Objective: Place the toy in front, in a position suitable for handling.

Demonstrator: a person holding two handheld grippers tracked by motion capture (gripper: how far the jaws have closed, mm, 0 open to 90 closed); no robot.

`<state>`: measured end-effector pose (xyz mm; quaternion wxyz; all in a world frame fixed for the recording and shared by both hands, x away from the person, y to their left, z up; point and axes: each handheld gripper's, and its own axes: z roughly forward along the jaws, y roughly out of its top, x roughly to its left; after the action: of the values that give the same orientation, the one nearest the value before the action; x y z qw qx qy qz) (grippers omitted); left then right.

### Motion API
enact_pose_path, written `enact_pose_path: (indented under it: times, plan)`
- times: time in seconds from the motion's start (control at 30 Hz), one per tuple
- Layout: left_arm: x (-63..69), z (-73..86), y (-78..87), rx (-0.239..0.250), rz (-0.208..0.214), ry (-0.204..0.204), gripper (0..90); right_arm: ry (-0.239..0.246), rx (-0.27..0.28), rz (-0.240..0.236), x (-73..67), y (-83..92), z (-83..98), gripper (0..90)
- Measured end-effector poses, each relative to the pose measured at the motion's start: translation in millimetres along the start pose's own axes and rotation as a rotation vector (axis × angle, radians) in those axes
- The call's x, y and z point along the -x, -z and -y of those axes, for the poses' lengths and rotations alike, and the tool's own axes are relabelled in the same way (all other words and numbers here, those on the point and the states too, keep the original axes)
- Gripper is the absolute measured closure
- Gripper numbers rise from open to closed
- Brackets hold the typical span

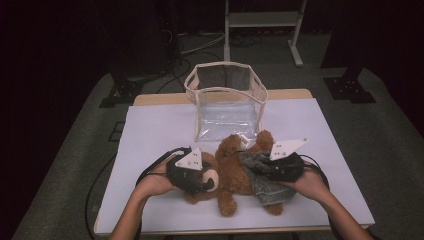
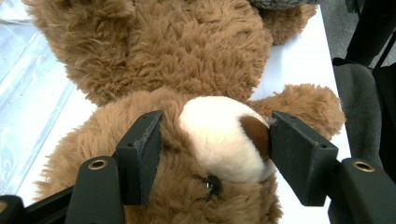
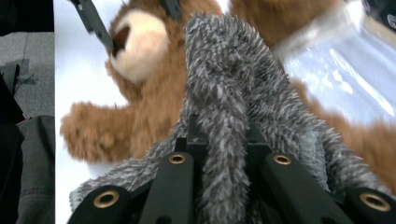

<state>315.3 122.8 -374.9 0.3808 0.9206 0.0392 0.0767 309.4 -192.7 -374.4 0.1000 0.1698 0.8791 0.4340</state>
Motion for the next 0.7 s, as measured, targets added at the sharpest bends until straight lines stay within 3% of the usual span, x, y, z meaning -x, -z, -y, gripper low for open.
enact_pose_path:
  times: [0.27,0.4,0.5,0.57,0.7]
  plan:
    - [1.1,-3.2,0.6,0.001,-0.016,-0.011,31.0,-0.066,0.010,-0.011,0.1,3.7,32.7,78.2]
    - [5.6,-8.6,-6.2,0.001,-0.017,-0.040,23.8,-0.067,0.019,-0.026,-3.5,-5.6,30.2,78.3]
    - [8.1,-10.7,-17.4,-0.056,-0.028,-0.079,20.9,-0.058,0.026,-0.036,-5.8,-10.2,26.1,78.3]
    - [8.6,-9.4,-22.9,-0.084,-0.054,-0.097,21.0,-0.045,0.022,-0.030,-7.8,-12.4,23.1,78.3]
    - [6.3,-8.0,-17.9,-0.060,-0.066,-0.089,27.9,-0.053,0.029,-0.032,-6.5,-8.9,27.1,78.3]
